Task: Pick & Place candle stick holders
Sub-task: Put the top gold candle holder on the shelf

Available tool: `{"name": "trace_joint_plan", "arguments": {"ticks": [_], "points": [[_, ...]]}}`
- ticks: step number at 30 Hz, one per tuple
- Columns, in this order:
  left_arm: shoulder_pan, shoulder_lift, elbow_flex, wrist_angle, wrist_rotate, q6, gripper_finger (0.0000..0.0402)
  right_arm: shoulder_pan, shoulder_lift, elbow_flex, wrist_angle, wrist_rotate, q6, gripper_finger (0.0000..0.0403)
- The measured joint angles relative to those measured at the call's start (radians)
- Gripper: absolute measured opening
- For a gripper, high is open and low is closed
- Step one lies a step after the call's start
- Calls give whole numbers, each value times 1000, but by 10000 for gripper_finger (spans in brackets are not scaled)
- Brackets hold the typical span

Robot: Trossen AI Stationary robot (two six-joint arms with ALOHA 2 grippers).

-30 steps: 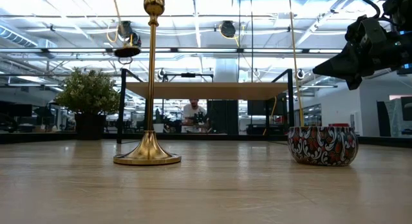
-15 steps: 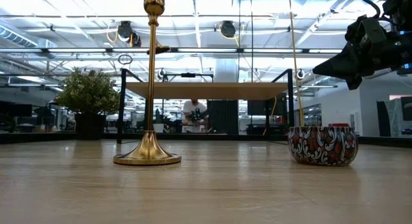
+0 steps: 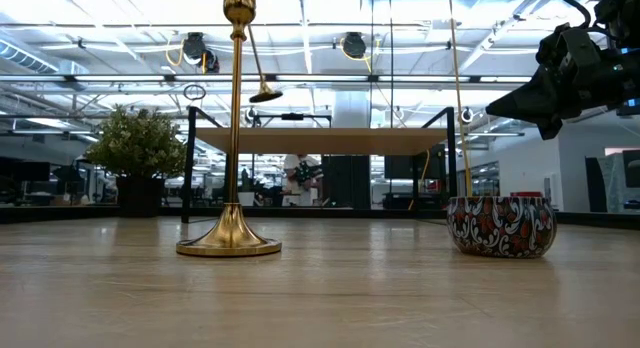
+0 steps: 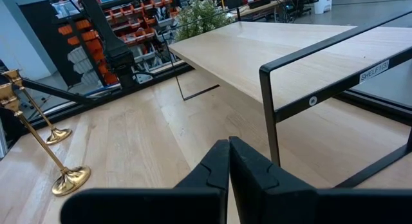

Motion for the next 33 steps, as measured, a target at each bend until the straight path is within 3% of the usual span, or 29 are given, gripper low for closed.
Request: {"name": "trace_joint_plan", "arguments": {"ticks": [21, 33], "points": [[173, 101, 0, -7, 134, -33, 93, 0, 0, 0, 0, 0, 0, 4], [199, 102, 0, -7, 150, -22, 93, 0, 0, 0, 0, 3, 0, 4]]}}
